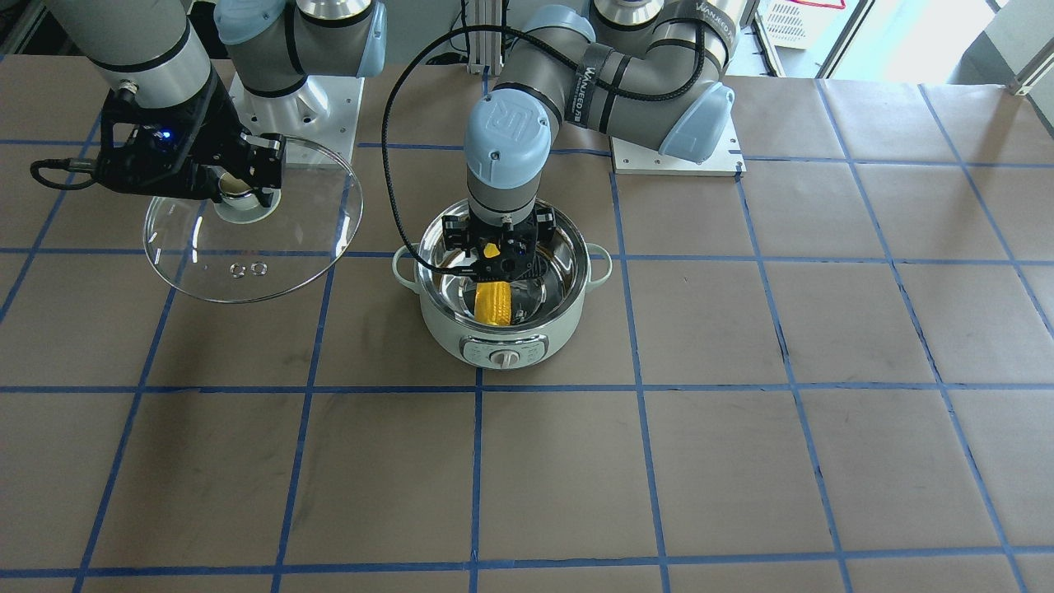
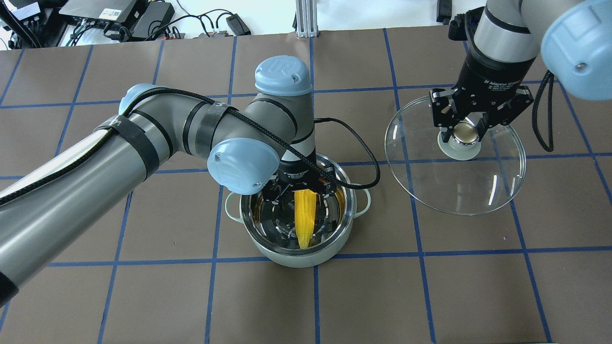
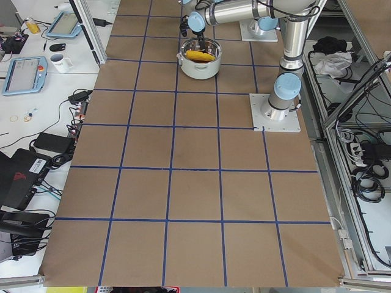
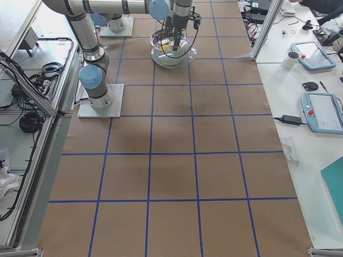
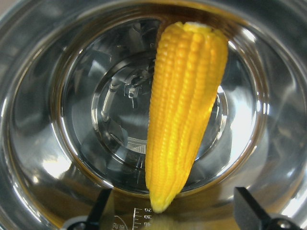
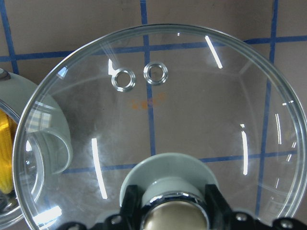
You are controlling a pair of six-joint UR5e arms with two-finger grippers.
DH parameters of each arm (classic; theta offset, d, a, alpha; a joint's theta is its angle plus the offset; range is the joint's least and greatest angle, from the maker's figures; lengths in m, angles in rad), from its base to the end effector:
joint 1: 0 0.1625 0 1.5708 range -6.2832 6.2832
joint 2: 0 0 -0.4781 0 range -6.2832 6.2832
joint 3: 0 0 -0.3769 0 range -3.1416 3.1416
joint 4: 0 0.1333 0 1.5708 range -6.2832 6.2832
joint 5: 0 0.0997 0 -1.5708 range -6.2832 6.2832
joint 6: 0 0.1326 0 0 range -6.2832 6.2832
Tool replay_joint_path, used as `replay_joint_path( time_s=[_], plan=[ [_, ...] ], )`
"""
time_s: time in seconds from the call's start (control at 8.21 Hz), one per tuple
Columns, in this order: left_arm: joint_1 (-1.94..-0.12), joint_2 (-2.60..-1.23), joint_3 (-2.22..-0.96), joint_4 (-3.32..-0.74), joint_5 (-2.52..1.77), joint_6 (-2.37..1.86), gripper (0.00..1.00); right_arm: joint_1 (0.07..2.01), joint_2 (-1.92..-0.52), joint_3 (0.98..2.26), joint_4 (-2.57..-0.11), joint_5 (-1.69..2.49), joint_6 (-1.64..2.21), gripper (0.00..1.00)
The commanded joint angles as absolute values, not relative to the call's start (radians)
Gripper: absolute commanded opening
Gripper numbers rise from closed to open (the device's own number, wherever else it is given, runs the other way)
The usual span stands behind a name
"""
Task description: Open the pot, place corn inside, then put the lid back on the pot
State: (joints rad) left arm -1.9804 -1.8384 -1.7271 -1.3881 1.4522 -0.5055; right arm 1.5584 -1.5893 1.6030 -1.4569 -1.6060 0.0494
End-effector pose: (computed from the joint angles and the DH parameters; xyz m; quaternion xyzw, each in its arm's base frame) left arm -0.3499 -0.4317 0.3169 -0.0546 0.9895 0.1337 0.0003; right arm 0.1230 -0.4516 0.4912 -0.0297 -0.9974 -0.0634 0.0187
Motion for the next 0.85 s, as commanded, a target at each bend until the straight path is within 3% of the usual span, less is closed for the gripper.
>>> replay_joint_path(
  time_s=[0.0,0.24,0.73],
  plan=[
    [-1.979,-1.830,-1.720,-1.371,1.451,-0.496,0.92,1.559,-1.591,1.603,-1.456,-1.605,0.049,0.00],
    [-1.964,-1.795,-1.706,-1.373,1.439,-0.488,1.00,1.559,-1.592,1.603,-1.457,-1.598,0.051,0.00],
    [-1.786,-1.715,-1.484,-1.592,1.450,-0.294,1.00,1.688,-1.576,1.605,-1.465,-1.626,0.077,0.00]
  ],
)
